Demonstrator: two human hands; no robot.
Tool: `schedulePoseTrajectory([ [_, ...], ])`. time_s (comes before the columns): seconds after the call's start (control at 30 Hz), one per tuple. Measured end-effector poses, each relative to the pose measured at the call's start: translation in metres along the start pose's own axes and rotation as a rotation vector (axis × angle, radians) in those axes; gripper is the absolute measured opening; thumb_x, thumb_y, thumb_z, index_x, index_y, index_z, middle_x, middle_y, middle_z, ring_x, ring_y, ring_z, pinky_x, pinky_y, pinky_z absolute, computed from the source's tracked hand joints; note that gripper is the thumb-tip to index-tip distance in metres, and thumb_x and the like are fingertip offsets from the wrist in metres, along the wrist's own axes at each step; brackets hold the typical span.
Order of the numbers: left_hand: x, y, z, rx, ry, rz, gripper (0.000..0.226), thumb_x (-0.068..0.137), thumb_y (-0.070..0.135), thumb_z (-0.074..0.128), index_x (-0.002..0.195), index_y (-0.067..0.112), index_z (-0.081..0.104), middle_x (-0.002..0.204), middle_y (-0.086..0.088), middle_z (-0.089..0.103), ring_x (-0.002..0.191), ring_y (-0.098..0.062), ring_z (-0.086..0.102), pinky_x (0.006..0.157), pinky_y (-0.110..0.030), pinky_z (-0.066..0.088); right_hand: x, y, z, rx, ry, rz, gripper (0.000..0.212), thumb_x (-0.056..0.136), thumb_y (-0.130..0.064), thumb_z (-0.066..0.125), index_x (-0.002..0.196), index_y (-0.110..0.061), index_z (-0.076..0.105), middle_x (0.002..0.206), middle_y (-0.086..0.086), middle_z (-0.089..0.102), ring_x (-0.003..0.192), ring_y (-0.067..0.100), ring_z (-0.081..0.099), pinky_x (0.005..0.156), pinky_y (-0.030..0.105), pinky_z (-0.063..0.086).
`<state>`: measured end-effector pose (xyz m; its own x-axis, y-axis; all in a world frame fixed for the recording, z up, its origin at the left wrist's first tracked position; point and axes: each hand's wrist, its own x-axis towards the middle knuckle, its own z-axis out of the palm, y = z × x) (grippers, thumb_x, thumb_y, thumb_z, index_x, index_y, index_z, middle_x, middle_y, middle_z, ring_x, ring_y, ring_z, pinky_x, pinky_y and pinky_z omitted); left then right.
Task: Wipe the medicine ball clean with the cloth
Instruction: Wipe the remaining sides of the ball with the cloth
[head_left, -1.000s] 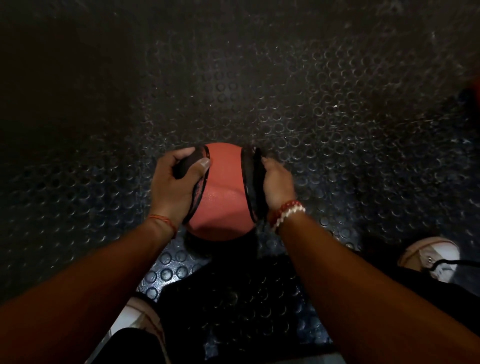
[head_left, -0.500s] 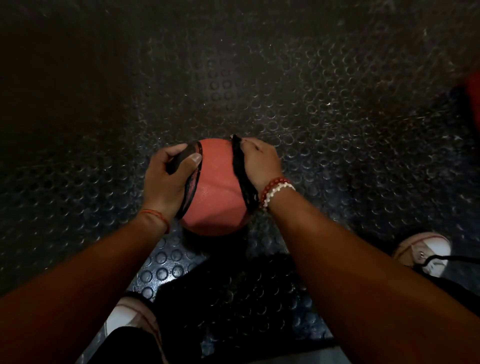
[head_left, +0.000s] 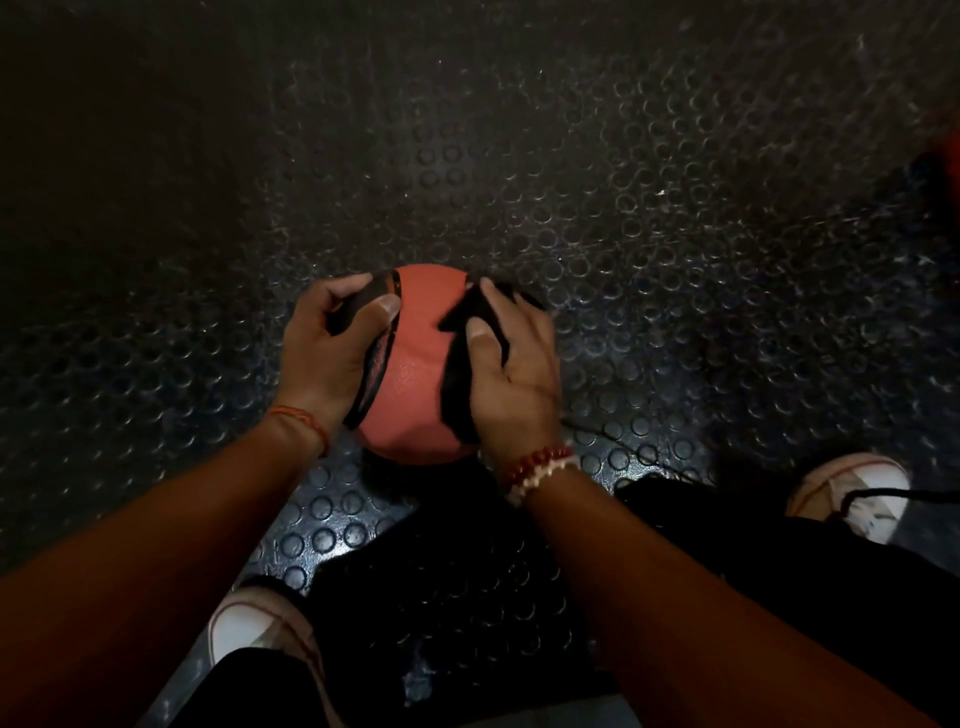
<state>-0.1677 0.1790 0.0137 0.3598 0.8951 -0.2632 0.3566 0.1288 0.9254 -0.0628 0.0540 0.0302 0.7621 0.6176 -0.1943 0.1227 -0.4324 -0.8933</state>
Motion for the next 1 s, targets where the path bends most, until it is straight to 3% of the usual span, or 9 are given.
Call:
schedulePoseTrajectory([
  [0.13, 0.000, -0.002, -0.004, -0.038, -0.013, -0.019, 0.040, 0.065, 0.053, 0.070, 0.099, 0.033, 0.063, 0.120, -0.010, 0.066, 0.111, -0.017, 0.062, 0.103, -0.040, 0.048, 0.057, -0.009, 0.003, -0.046, -0.158, 0.088, 0.035, 0.090, -0.041, 0.049, 0.118, -0.031, 0.067, 0.121, -0.003, 0.063, 0.112, 0.014, 0.058, 0.102, 0.033, 0.044],
  [0.23, -0.003, -0.003, -0.006, -0.042, -0.019, -0.022, 0.043, 0.066, 0.051, 0.071, 0.103, 0.031, 0.063, 0.122, -0.009, 0.065, 0.112, -0.016, 0.062, 0.103, -0.037, 0.048, 0.084, -0.003, 0.002, 0.152, -0.228, 0.381, 0.032, 0.086, -0.034, 0.056, 0.106, -0.014, 0.072, 0.115, 0.008, 0.069, 0.108, 0.024, 0.062, 0.101, 0.040, 0.047],
  [0.3, -0.004, -0.002, -0.005, -0.035, -0.025, -0.023, 0.044, 0.066, 0.050, 0.071, 0.105, 0.029, 0.063, 0.123, -0.008, 0.064, 0.112, -0.013, 0.062, 0.102, -0.034, 0.048, 0.089, 0.007, 0.002, 0.263, -0.227, 0.581, 0.030, 0.090, -0.026, 0.059, 0.109, -0.005, 0.069, 0.119, 0.015, 0.067, 0.109, 0.027, 0.062, 0.102, 0.040, 0.047],
  [0.37, -0.003, -0.001, -0.003, -0.007, -0.033, -0.017, 0.041, 0.068, 0.048, 0.073, 0.104, 0.031, 0.064, 0.124, -0.006, 0.064, 0.112, -0.013, 0.062, 0.099, -0.030, 0.048, 0.088, 0.016, -0.001, 0.300, -0.184, 0.638, 0.031, 0.092, -0.023, 0.057, 0.112, -0.002, 0.068, 0.120, 0.016, 0.066, 0.110, 0.027, 0.062, 0.104, 0.039, 0.046],
  [0.5, -0.001, 0.001, 0.000, 0.037, -0.027, 0.017, 0.033, 0.074, 0.040, 0.073, 0.104, 0.031, 0.064, 0.122, -0.004, 0.064, 0.108, -0.010, 0.061, 0.097, -0.026, 0.048, 0.047, 0.017, -0.004, 0.215, -0.036, 0.461, 0.032, 0.098, -0.016, 0.047, 0.121, -0.003, 0.063, 0.126, 0.012, 0.061, 0.115, 0.023, 0.056, 0.098, 0.011, 0.038],
  [0.63, -0.001, 0.000, -0.001, 0.025, -0.033, 0.023, 0.039, 0.070, 0.043, 0.071, 0.105, 0.026, 0.063, 0.120, -0.004, 0.065, 0.107, -0.009, 0.061, 0.098, -0.026, 0.047, 0.002, 0.004, 0.001, 0.152, 0.065, 0.170, 0.038, 0.095, -0.029, 0.049, 0.131, -0.026, 0.058, 0.132, 0.001, 0.051, 0.124, 0.012, 0.049, 0.109, 0.027, 0.035],
  [0.8, -0.004, -0.002, -0.005, 0.009, -0.048, 0.024, 0.040, 0.066, 0.053, 0.069, 0.102, 0.036, 0.063, 0.124, -0.006, 0.063, 0.112, -0.012, 0.061, 0.101, -0.031, 0.048, 0.037, -0.012, -0.004, -0.055, -0.122, 0.075, 0.033, 0.096, -0.035, 0.049, 0.126, -0.033, 0.061, 0.124, -0.002, 0.054, 0.114, 0.011, 0.053, 0.103, 0.026, 0.038],
  [0.9, -0.004, -0.002, -0.006, 0.028, -0.029, 0.024, 0.038, 0.066, 0.054, 0.069, 0.101, 0.040, 0.063, 0.124, -0.005, 0.063, 0.114, -0.015, 0.061, 0.105, -0.039, 0.047, 0.069, -0.014, -0.005, 0.001, -0.225, 0.243, 0.032, 0.096, -0.028, 0.050, 0.120, -0.015, 0.067, 0.125, 0.006, 0.064, 0.118, 0.022, 0.057, 0.105, 0.033, 0.042],
  [1.0, -0.007, -0.001, -0.005, 0.025, -0.030, 0.014, 0.041, 0.064, 0.056, 0.068, 0.102, 0.040, 0.062, 0.125, -0.002, 0.063, 0.113, -0.013, 0.061, 0.104, -0.038, 0.047, 0.079, -0.003, -0.010, 0.226, -0.242, 0.649, 0.037, 0.097, -0.025, 0.051, 0.123, 0.000, 0.061, 0.127, 0.015, 0.061, 0.116, 0.029, 0.058, 0.100, 0.034, 0.046],
])
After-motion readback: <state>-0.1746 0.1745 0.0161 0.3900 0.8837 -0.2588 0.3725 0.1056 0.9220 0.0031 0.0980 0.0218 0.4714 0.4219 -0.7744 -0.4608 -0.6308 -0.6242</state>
